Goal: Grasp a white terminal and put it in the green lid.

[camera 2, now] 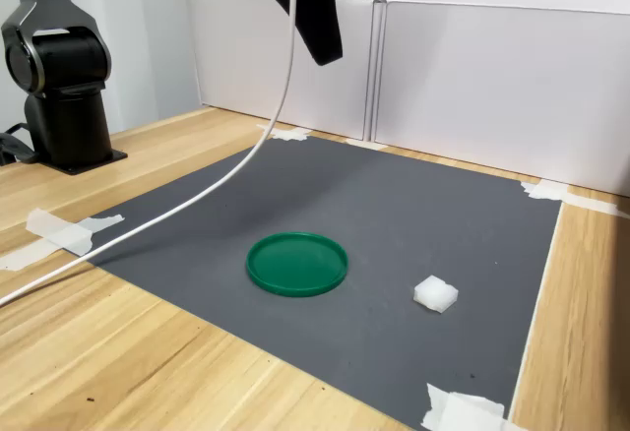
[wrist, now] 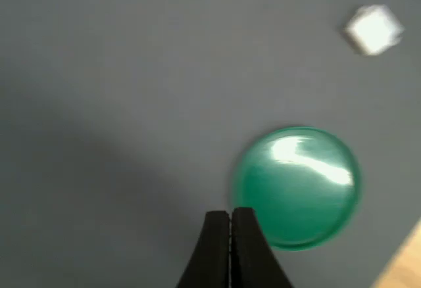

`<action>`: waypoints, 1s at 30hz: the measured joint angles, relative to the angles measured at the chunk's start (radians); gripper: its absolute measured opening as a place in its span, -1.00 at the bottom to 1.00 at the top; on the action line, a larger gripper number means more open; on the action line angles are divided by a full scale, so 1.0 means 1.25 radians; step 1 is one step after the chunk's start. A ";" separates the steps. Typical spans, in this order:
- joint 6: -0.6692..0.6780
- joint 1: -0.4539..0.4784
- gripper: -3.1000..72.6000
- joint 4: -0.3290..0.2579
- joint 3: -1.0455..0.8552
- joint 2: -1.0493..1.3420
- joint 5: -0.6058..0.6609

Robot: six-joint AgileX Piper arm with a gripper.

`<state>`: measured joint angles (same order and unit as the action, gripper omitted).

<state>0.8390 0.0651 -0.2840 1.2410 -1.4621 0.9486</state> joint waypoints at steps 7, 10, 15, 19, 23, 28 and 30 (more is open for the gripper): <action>0.104 0.085 -0.78 -0.007 0.096 -0.089 0.002; 0.118 0.096 -0.59 0.011 0.140 -0.128 0.003; 0.119 0.099 -0.12 0.019 0.199 -0.184 0.005; 0.123 0.099 0.34 0.023 0.215 -0.214 0.004; 0.137 0.099 0.70 0.024 0.216 -0.233 -0.018; 0.139 0.099 0.85 0.031 0.216 -0.237 -0.036; 0.139 0.099 0.86 0.027 0.216 -0.237 -0.037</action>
<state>1.0128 0.1885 -0.2504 1.5104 -1.7579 0.9025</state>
